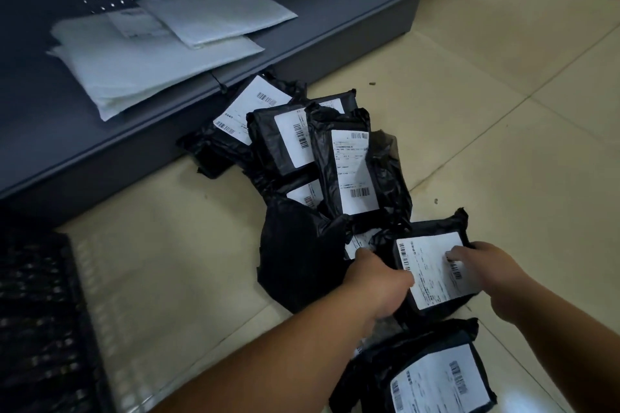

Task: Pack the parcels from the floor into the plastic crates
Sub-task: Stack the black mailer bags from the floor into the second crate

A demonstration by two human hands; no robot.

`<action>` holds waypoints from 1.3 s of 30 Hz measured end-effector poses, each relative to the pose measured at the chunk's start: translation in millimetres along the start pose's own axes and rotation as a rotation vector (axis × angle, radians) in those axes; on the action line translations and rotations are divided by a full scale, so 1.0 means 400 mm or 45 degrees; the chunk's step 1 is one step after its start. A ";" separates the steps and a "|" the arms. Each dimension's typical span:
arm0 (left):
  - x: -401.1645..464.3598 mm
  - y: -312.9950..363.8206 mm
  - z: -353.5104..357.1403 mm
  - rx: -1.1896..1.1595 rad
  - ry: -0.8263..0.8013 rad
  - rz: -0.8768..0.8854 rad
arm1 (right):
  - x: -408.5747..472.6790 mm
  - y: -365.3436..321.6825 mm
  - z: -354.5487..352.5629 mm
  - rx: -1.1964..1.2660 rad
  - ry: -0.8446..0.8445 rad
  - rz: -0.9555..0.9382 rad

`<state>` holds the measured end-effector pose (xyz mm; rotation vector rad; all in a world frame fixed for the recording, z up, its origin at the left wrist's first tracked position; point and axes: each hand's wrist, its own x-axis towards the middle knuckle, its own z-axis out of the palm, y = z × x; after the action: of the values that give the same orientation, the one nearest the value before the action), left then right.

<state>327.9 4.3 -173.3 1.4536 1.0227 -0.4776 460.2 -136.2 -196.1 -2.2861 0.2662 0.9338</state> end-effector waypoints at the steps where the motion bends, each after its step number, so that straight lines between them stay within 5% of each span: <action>1: -0.005 -0.003 -0.006 0.006 0.008 0.013 | -0.012 -0.003 0.006 0.007 0.007 -0.003; 10: -0.101 -0.051 -0.147 0.035 -0.008 0.122 | -0.174 -0.099 0.063 0.011 -0.147 -0.018; 19: -0.198 -0.101 -0.398 -0.358 -0.035 0.233 | -0.332 -0.240 0.094 0.100 -0.138 -0.181; 39: -0.428 -0.274 -0.877 -0.603 0.536 0.329 | -0.610 -0.519 0.455 0.102 -0.545 -0.570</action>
<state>52.9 269.5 -37.2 1.2490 1.1577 0.2605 266.6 126.4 -24.9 -1.8959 -0.3703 1.1095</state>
